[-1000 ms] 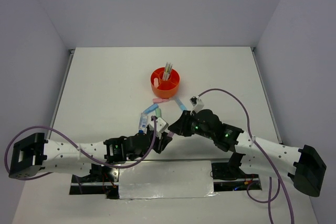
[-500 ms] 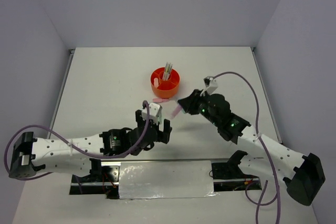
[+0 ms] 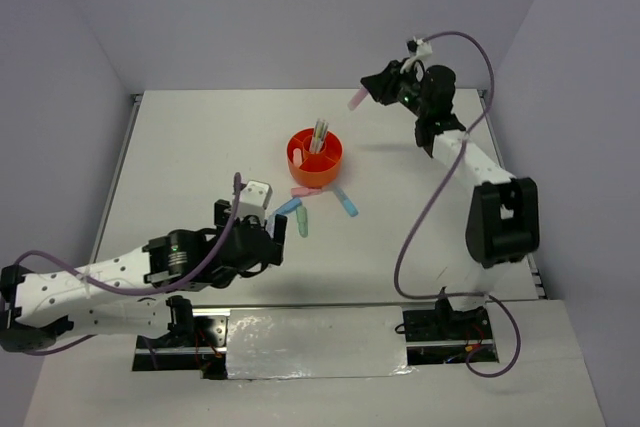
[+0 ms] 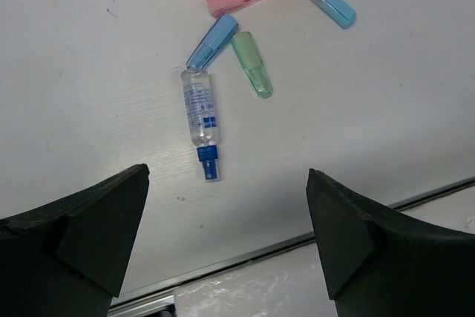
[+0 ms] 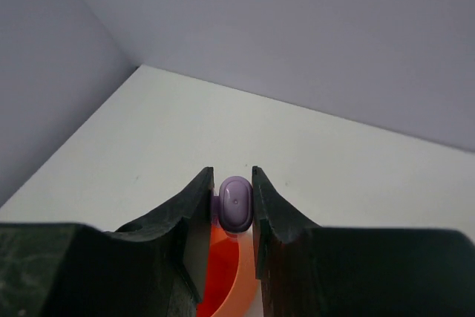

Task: Sort the stationery into containers
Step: Place the pen in the storage box.

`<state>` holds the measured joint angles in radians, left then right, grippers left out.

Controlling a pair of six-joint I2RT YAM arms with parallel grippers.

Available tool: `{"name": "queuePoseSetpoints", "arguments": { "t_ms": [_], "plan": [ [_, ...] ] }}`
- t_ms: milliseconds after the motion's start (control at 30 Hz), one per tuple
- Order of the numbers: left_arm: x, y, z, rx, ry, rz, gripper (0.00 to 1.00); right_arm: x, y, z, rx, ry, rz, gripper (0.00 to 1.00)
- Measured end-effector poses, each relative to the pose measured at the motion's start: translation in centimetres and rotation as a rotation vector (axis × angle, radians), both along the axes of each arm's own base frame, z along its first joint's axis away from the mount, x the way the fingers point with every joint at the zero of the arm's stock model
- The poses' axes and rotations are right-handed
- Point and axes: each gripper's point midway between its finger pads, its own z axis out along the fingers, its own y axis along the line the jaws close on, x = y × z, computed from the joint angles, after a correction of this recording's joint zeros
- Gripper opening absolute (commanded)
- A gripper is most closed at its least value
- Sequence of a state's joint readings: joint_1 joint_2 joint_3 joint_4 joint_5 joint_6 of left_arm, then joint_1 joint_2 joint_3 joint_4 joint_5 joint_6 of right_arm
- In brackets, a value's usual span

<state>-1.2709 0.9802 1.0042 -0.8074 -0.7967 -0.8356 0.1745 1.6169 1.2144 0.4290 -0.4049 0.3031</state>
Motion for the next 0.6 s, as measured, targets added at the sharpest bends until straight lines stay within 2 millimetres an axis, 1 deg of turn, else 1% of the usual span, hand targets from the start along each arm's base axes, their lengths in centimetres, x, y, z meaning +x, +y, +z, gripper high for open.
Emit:
{"name": "queuePoseSetpoints", "arguments": {
  "t_ms": [67,100,200,267,333,433,600],
  "plan": [
    [-0.3,1.0,0.6,-0.018,-0.018,-0.015,0.99,2.6,0.9,-0.4,-0.027,-0.017,0.089,0.00],
    [-0.4,1.5,1.0,-0.031,-0.026,-0.018,0.99,3.4,1.3,-0.6,-0.037,-0.025,0.124,0.00],
    [-0.6,2.7,2.4,-0.075,-0.059,-0.015,0.99,5.0,3.3,-1.4,-0.056,-0.031,0.267,0.00],
    [-0.6,3.9,2.9,-0.093,-0.077,0.008,0.99,5.8,4.6,-1.3,-0.058,-0.051,0.364,0.00],
    [-0.7,5.0,3.3,-0.104,-0.088,0.028,0.99,5.7,5.6,-1.8,-0.056,-0.055,0.450,0.00],
    [-0.9,6.0,3.8,-0.125,-0.100,0.035,0.99,4.7,6.5,-3.1,-0.050,-0.031,0.547,0.00],
    [-1.1,6.5,4.2,-0.149,-0.110,0.032,0.99,3.6,7.8,-5.5,-0.063,0.009,0.639,0.00]
  ]
}}
